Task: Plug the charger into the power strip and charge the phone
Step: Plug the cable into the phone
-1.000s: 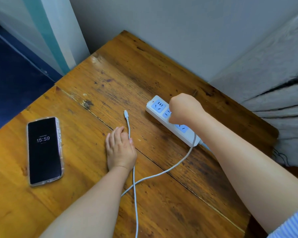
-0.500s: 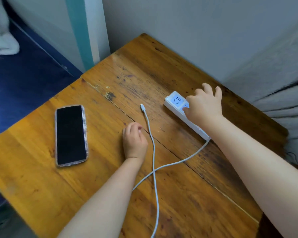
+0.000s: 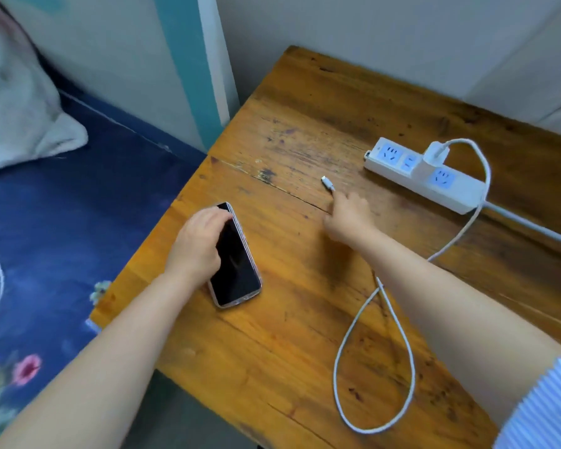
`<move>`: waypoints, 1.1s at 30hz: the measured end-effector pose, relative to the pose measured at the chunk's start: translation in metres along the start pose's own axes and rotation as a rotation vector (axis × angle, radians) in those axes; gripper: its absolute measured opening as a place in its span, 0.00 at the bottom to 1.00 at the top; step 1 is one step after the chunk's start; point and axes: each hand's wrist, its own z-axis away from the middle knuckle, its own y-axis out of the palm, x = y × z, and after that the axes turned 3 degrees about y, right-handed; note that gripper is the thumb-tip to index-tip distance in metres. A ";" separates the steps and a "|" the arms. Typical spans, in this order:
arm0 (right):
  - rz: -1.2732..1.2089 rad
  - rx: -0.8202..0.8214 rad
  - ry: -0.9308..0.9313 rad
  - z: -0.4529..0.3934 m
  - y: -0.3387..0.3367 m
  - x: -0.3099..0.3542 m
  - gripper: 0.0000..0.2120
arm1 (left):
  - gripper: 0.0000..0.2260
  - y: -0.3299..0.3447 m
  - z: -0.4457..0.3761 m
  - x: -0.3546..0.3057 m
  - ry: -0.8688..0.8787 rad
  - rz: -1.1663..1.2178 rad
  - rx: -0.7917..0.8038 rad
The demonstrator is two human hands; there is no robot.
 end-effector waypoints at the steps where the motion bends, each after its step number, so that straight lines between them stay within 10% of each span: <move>1: 0.013 -0.036 -0.001 0.000 0.007 0.001 0.20 | 0.29 -0.003 -0.004 0.007 0.073 -0.076 0.110; 6: -0.119 -0.181 -0.024 0.009 0.024 -0.005 0.11 | 0.41 -0.005 -0.009 0.022 0.443 -0.467 0.622; 15: -0.248 -0.218 -0.127 0.037 0.046 -0.016 0.15 | 0.41 0.000 -0.013 0.018 0.693 -0.633 0.772; 33: -0.514 -0.229 -0.308 0.087 0.034 -0.017 0.07 | 0.41 -0.004 -0.010 0.000 0.549 -0.265 0.325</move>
